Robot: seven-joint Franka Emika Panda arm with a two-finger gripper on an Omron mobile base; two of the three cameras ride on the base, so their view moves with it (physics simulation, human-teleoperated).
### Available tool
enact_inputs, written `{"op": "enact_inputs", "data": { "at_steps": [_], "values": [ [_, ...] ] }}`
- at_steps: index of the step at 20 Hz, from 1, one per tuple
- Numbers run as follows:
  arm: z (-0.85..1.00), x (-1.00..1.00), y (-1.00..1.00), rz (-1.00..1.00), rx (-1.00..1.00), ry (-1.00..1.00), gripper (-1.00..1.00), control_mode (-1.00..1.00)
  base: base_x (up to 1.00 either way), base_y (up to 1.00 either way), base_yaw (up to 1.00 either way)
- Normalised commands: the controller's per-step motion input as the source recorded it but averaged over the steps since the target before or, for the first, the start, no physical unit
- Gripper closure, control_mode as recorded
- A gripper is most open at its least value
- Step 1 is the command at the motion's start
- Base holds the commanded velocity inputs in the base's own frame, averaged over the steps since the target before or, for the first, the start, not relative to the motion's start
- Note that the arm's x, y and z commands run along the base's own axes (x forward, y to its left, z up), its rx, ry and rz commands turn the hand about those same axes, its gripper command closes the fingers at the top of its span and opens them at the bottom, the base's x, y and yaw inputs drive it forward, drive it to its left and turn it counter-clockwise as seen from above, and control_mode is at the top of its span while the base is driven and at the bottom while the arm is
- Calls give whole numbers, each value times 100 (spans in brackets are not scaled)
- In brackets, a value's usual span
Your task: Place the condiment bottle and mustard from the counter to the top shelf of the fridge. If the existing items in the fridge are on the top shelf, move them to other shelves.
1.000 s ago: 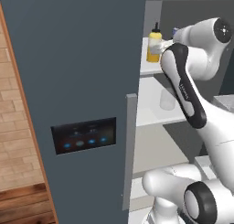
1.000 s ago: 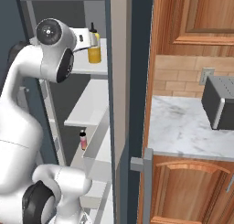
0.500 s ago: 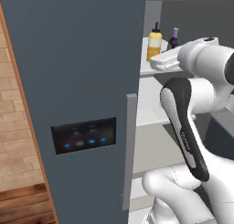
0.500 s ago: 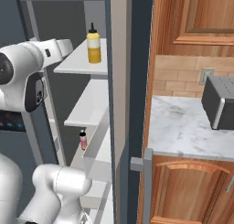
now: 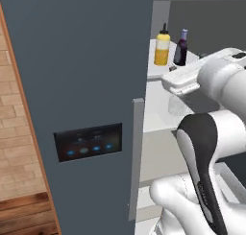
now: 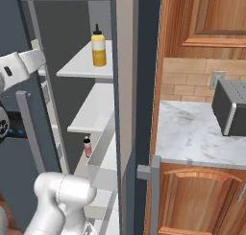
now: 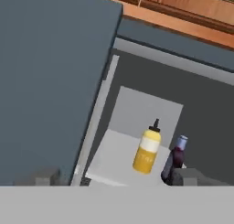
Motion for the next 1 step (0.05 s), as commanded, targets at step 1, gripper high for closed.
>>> {"op": "enact_inputs", "data": {
  "at_steps": [1],
  "values": [
    [9,-100,0,0,0,-3,-100,-100,0,0,0]
  ]
}}
